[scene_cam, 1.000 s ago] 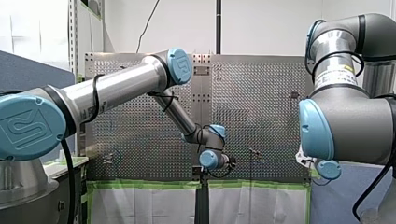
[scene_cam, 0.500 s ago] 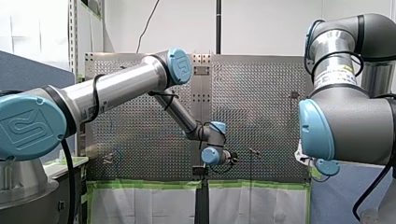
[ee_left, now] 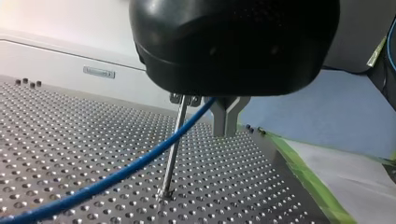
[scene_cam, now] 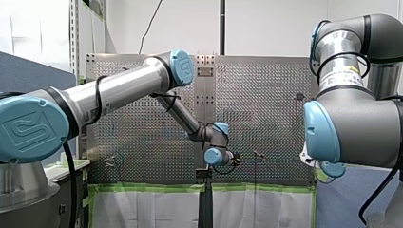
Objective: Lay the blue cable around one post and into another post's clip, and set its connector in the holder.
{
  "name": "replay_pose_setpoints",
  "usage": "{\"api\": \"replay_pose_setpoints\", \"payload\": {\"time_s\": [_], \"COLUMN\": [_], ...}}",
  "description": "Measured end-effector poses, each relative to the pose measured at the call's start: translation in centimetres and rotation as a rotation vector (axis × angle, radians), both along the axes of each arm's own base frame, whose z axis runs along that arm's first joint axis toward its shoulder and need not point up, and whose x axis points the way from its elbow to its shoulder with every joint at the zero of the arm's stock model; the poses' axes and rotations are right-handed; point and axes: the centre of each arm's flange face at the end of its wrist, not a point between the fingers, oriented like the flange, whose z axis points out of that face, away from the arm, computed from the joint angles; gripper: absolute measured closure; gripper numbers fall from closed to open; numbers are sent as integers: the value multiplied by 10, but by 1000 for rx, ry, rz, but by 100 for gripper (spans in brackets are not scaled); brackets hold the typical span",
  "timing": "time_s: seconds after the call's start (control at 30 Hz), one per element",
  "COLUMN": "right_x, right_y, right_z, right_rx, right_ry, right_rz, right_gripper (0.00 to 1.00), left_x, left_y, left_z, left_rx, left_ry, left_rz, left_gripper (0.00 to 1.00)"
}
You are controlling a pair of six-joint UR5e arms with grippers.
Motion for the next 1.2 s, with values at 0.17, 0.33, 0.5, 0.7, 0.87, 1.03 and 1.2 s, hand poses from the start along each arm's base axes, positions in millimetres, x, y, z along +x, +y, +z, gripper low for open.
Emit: {"api": "replay_pose_setpoints", "payload": {"time_s": [0.17,0.33,0.5,0.7,0.87,1.03,1.2], "right_x": [0,1,5,10,9,9,10], "right_y": [-4,-2,1,5,5,3,-1], "right_z": [2,1,-2,-5,-4,4,22], "right_rx": [2,16,33,45,44,32,9], "right_ry": [1,10,34,49,55,60,62], "right_rz": [0,2,9,16,14,15,22], "right_gripper": [100,100,100,100,100,100,100], "left_x": [4,-3,-11,-16,-20,-28,-32], "left_y": [0,-3,-3,-4,-6,-9,-6], "left_z": [3,2,-5,-7,-8,-4,18], "left_rx": [-5,16,27,36,42,53,29], "left_ry": [-1,2,13,16,21,27,8], "left_rz": [4,-7,-14,-17,-24,-41,-49], "left_gripper": [98,98,98,98,98,98,98]}}
